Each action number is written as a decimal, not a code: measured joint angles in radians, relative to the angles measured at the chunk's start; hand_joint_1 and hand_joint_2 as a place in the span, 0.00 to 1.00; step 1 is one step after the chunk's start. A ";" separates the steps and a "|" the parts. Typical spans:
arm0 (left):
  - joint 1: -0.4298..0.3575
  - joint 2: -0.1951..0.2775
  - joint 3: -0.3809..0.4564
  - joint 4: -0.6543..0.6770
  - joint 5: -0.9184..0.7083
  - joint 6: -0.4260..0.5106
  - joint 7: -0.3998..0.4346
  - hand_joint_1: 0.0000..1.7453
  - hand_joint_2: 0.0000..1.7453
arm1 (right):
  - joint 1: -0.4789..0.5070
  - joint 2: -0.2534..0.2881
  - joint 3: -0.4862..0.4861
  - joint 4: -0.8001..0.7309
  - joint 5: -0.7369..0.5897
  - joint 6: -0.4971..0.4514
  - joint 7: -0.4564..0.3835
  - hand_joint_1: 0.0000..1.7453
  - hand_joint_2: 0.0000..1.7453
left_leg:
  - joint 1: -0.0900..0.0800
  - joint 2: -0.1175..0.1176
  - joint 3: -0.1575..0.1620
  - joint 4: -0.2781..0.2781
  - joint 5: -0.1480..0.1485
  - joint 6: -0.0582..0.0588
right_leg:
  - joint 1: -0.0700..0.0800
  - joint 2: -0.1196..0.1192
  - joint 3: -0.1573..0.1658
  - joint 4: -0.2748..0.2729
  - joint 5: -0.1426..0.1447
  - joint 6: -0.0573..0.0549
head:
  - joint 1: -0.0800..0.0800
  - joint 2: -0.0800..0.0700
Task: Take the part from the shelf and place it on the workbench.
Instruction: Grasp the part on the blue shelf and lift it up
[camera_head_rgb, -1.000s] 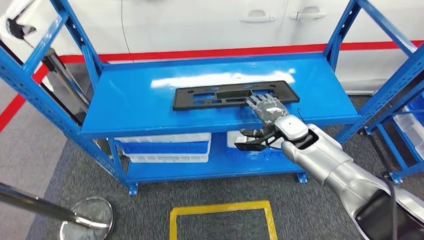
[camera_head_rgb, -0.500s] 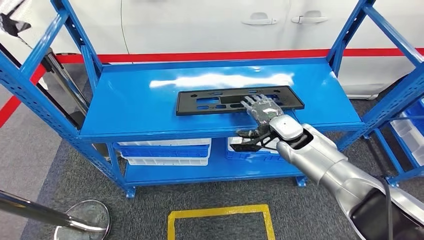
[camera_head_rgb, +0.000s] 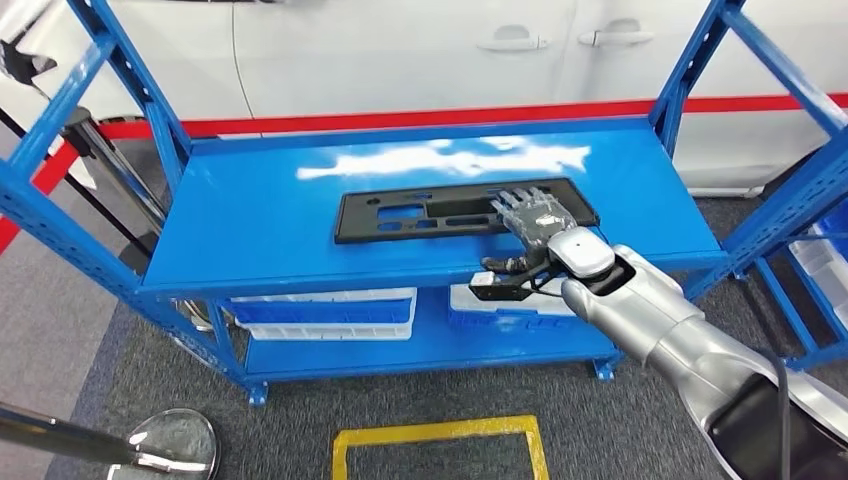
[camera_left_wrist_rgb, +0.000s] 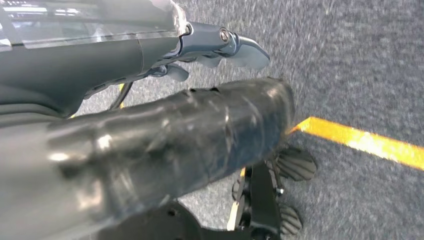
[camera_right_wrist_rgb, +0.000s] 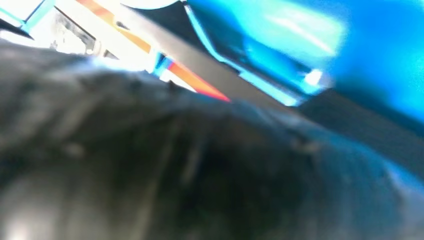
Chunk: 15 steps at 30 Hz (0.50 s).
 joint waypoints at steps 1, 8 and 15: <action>0.001 0.000 0.000 0.000 0.000 0.000 0.000 0.00 0.00 | -0.002 0.000 0.000 0.001 0.000 0.000 0.000 0.00 0.00 | 0.001 0.000 -0.030 0.057 -0.025 -0.003 | 0.000 -0.001 0.005 -0.002 -0.002 -0.005 | 0.000 0.000; 0.003 -0.001 0.002 0.000 0.000 0.000 0.002 0.00 0.00 | 0.003 0.007 0.010 0.006 -0.006 0.002 -0.003 0.00 0.00 | 0.001 0.001 -0.094 0.062 0.069 -0.001 | 0.007 0.002 0.037 0.006 -0.036 -0.008 | 0.000 0.000; 0.001 -0.003 0.009 0.000 -0.002 0.000 0.004 0.00 0.00 | 0.003 0.012 0.010 0.009 -0.018 0.001 -0.009 0.00 0.00 | 0.001 -0.001 -0.037 -0.049 0.089 0.037 | 0.010 0.002 0.030 0.045 -0.076 0.026 | 0.001 0.000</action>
